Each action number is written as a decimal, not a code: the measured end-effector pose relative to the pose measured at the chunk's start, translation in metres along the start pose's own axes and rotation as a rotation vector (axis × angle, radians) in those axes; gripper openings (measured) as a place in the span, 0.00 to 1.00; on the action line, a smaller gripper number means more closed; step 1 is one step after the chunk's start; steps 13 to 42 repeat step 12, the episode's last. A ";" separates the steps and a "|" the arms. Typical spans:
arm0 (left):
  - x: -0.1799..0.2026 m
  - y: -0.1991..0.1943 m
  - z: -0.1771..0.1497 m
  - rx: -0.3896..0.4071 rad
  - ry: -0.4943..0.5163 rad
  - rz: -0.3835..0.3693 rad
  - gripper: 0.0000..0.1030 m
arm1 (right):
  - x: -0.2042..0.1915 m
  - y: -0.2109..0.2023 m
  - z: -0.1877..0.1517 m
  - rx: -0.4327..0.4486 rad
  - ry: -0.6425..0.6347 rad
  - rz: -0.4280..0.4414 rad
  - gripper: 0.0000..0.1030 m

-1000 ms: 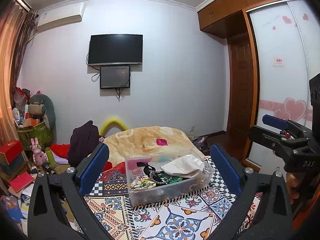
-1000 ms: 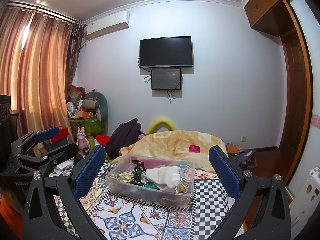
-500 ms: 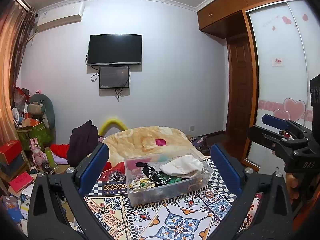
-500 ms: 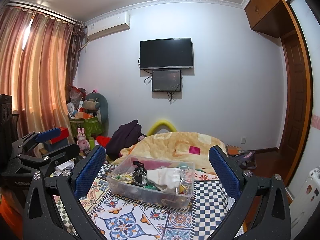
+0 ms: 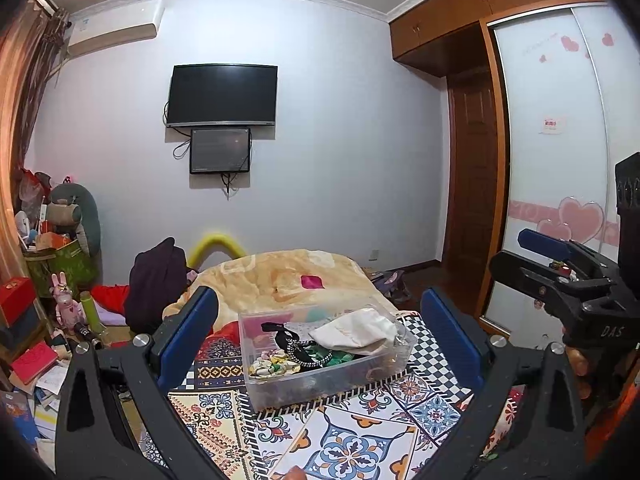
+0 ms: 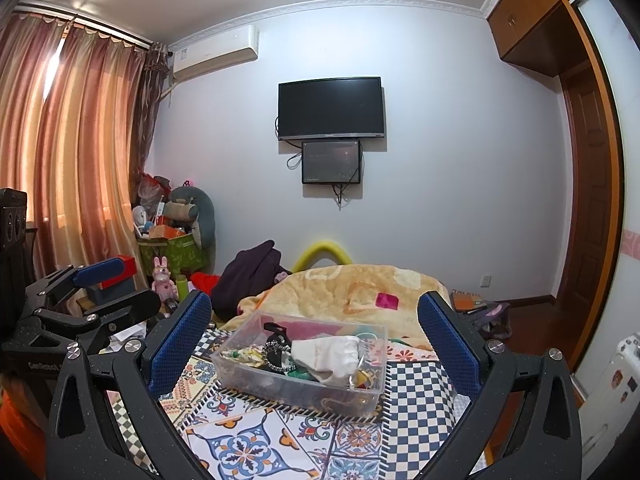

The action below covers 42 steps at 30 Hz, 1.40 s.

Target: Organize soft objects

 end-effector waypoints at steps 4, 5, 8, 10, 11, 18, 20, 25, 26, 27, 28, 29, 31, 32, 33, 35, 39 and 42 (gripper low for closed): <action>0.001 -0.001 0.000 0.002 0.003 0.009 1.00 | 0.001 0.000 0.000 -0.001 -0.002 -0.004 1.00; 0.000 -0.001 0.000 0.000 0.002 0.005 1.00 | 0.001 0.000 0.000 -0.002 -0.001 -0.004 1.00; 0.001 0.000 -0.001 -0.007 -0.004 -0.007 1.00 | 0.002 0.002 0.000 -0.006 0.002 -0.001 1.00; 0.000 0.000 -0.001 -0.009 -0.007 -0.009 1.00 | 0.002 0.002 -0.001 -0.008 0.002 -0.002 1.00; 0.000 0.000 -0.001 -0.010 -0.008 -0.008 1.00 | 0.002 0.002 -0.001 -0.009 0.002 -0.003 1.00; 0.000 0.000 -0.001 -0.011 -0.009 -0.010 1.00 | 0.002 0.002 -0.001 -0.010 0.002 -0.003 1.00; 0.000 0.000 -0.001 -0.011 -0.009 -0.010 1.00 | 0.002 0.002 -0.001 -0.010 0.002 -0.003 1.00; 0.000 0.000 -0.001 -0.011 -0.009 -0.010 1.00 | 0.002 0.002 -0.001 -0.010 0.002 -0.003 1.00; 0.000 0.000 -0.001 -0.011 -0.009 -0.010 1.00 | 0.002 0.002 -0.001 -0.010 0.002 -0.003 1.00; 0.000 0.000 -0.001 -0.011 -0.009 -0.010 1.00 | 0.002 0.002 -0.001 -0.010 0.002 -0.003 1.00; 0.000 0.000 -0.001 -0.011 -0.009 -0.010 1.00 | 0.002 0.002 -0.001 -0.010 0.002 -0.003 1.00; 0.000 0.000 -0.001 -0.011 -0.009 -0.010 1.00 | 0.002 0.002 -0.001 -0.010 0.002 -0.003 1.00; 0.000 0.000 -0.001 -0.011 -0.009 -0.010 1.00 | 0.002 0.002 -0.001 -0.010 0.002 -0.003 1.00; 0.000 0.000 -0.001 -0.011 -0.009 -0.010 1.00 | 0.002 0.002 -0.001 -0.010 0.002 -0.003 1.00; 0.000 0.000 -0.001 -0.011 -0.009 -0.010 1.00 | 0.002 0.002 -0.001 -0.010 0.002 -0.003 1.00; 0.000 0.000 -0.001 -0.011 -0.009 -0.010 1.00 | 0.002 0.002 -0.001 -0.010 0.002 -0.003 1.00; 0.000 0.000 -0.001 -0.011 -0.009 -0.010 1.00 | 0.002 0.002 -0.001 -0.010 0.002 -0.003 1.00; 0.000 0.000 -0.001 -0.011 -0.009 -0.010 1.00 | 0.002 0.002 -0.001 -0.010 0.002 -0.003 1.00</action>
Point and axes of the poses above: each gripper's, at about its wrist camera, not at the fingertips, and y roughly the way its jaws point, x to its right, z to its top, the point moved 2 cm from there along y, roughly the way its jaws point, and after that the axes turned 4 degrees about -z, right-handed, at the moved point
